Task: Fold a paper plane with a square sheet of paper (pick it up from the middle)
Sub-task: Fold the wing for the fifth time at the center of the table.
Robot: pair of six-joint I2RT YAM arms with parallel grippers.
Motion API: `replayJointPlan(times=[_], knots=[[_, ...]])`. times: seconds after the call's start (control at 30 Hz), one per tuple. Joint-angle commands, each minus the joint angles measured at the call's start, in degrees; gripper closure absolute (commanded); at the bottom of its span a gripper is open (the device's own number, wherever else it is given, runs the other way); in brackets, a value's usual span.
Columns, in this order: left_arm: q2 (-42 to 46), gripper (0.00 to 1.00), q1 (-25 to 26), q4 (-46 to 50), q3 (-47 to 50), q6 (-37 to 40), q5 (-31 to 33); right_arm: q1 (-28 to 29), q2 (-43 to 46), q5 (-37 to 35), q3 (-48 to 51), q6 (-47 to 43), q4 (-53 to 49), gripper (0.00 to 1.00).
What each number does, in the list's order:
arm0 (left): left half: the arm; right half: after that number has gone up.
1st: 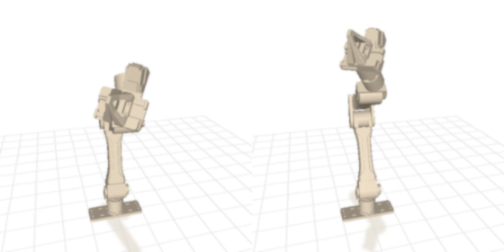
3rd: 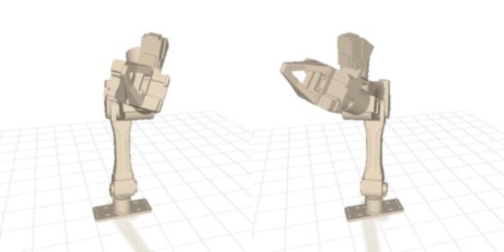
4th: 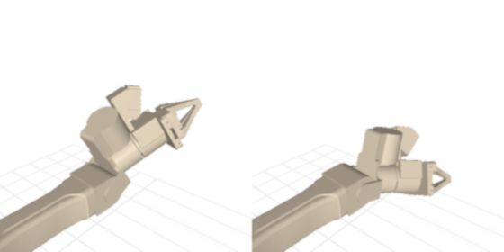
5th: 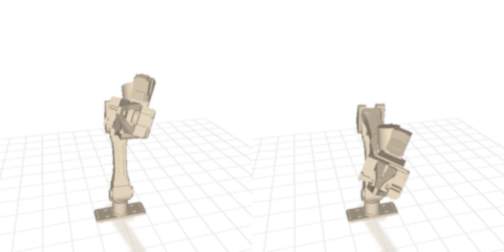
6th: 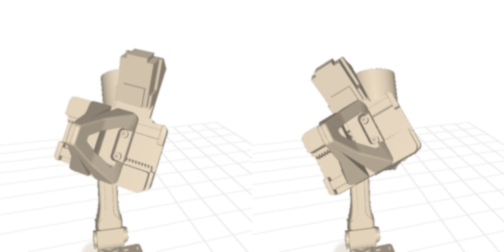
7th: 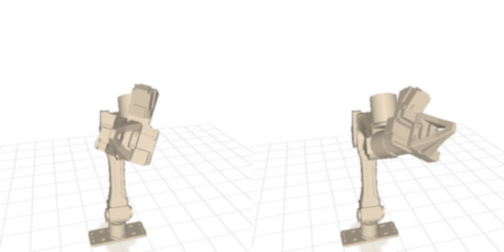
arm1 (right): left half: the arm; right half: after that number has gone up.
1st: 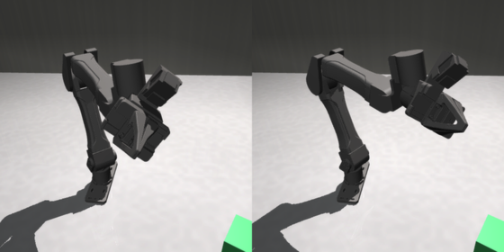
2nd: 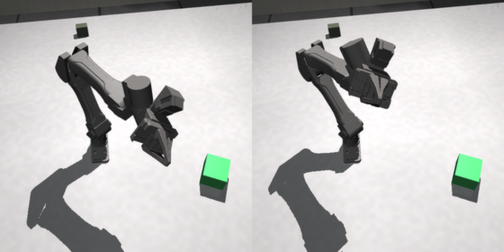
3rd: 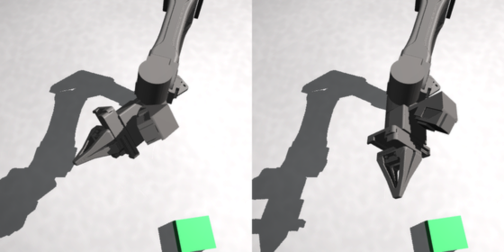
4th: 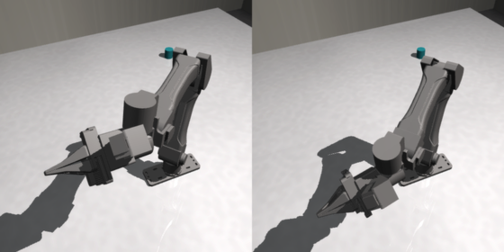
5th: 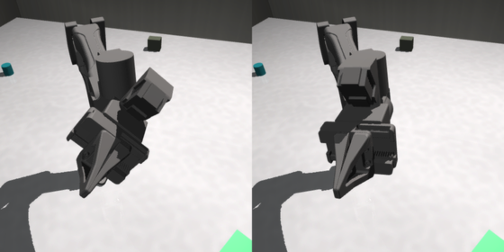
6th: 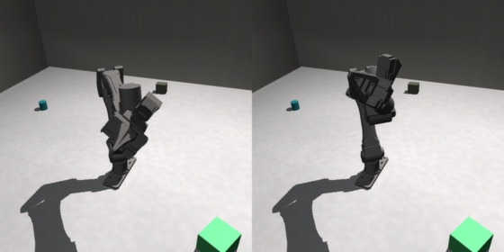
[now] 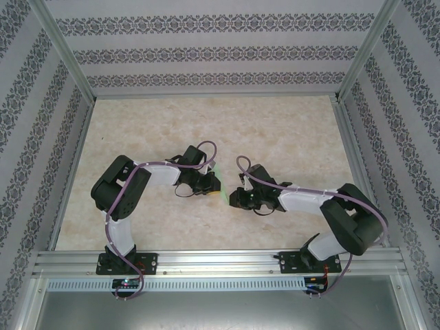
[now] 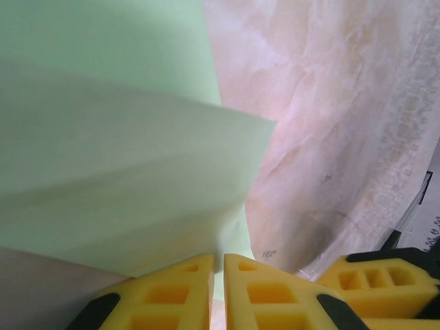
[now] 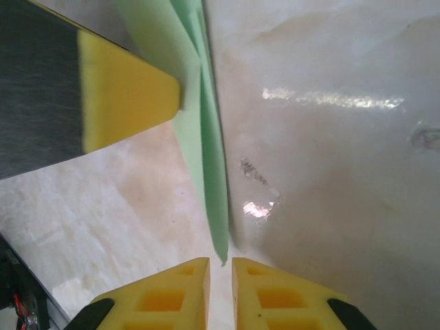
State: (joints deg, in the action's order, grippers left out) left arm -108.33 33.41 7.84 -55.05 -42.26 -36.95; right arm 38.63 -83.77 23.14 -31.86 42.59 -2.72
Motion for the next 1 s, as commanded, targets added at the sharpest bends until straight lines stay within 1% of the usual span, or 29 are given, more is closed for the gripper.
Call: replayJointPlan(times=[0.0,0.13,0.37,0.47,0.67,0.8,0.97], knots=[[-2.07,0.85,0.29,4.74,1.06,0.99,6.44,0.46,1.26,-0.31,-2.04,-1.76,-1.42,0.83],[-2.06,0.86,0.28,4.64,1.22,0.98,6.36,0.72,-1.93,4.85,-4.07,-1.45,3.2,0.85],[-1.89,0.86,0.25,4.56,1.4,0.95,6.26,0.65,-9.75,6.18,-9.41,-2.98,3.09,0.89],[-1.91,0.86,0.3,4.64,1.3,0.99,6.29,0.48,-11.61,5.85,-10.58,-3.38,2.02,0.9],[-1.82,0.86,0.26,4.73,0.95,0.87,6.45,0.22,-13.51,3.82,-9.44,-4.7,-1.57,0.91],[-1.83,0.86,0.25,5.17,0.87,0.91,7.02,0.15,-14.54,3.96,-8.01,-4.78,-2.1,0.91],[-2.0,0.86,0.19,6.58,0.71,0.82,8.25,0.29,-12.36,5.33,-4.3,-4.36,-1.94,0.91]])
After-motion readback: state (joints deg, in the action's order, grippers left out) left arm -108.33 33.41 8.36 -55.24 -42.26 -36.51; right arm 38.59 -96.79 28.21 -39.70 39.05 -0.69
